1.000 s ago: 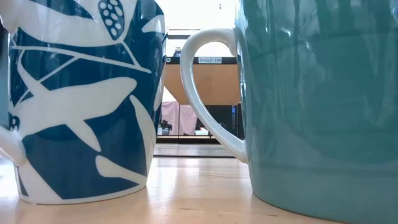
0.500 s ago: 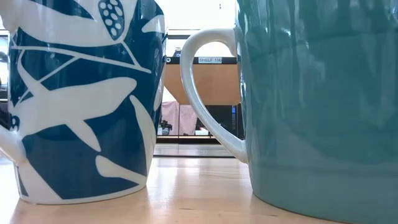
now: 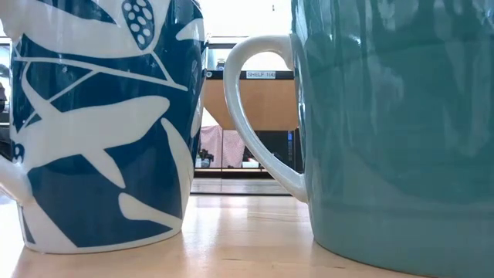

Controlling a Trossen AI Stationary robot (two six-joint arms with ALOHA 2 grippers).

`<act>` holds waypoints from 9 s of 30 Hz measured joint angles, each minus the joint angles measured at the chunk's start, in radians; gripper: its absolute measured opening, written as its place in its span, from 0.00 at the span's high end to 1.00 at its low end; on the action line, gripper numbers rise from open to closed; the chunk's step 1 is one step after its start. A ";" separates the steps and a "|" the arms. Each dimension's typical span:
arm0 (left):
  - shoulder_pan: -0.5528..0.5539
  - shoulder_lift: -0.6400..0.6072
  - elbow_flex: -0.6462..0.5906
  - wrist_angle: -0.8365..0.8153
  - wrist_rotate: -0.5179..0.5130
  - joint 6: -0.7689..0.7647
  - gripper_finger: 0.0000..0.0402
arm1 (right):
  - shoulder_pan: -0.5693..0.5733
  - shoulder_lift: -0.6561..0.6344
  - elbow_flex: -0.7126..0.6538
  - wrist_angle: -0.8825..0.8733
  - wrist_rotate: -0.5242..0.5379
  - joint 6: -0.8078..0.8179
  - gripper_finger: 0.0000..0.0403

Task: Place coffee mugs
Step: Put the blue mug on the shelf, then put the patterned purple mug on the shelf

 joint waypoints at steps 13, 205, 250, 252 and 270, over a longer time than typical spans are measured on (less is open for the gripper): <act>0.134 0.170 0.108 0.141 0.175 0.174 0.92 | -0.003 0.000 0.000 -0.019 0.021 -0.087 0.54; -0.267 -0.753 -0.792 0.902 0.013 -0.365 0.56 | 0.460 0.797 0.616 -0.862 -0.480 0.377 0.95; -0.266 -0.680 -0.791 0.954 -0.089 -0.415 0.56 | -0.487 0.633 1.147 -1.175 -0.451 -0.157 0.92; -0.266 -0.680 -0.791 0.954 -0.091 -0.412 0.56 | -0.501 0.677 1.196 -1.170 -0.480 -0.192 0.92; -0.266 -0.680 -0.791 0.951 -0.091 -0.379 0.56 | -0.557 0.861 1.315 -1.140 -0.562 -0.294 0.92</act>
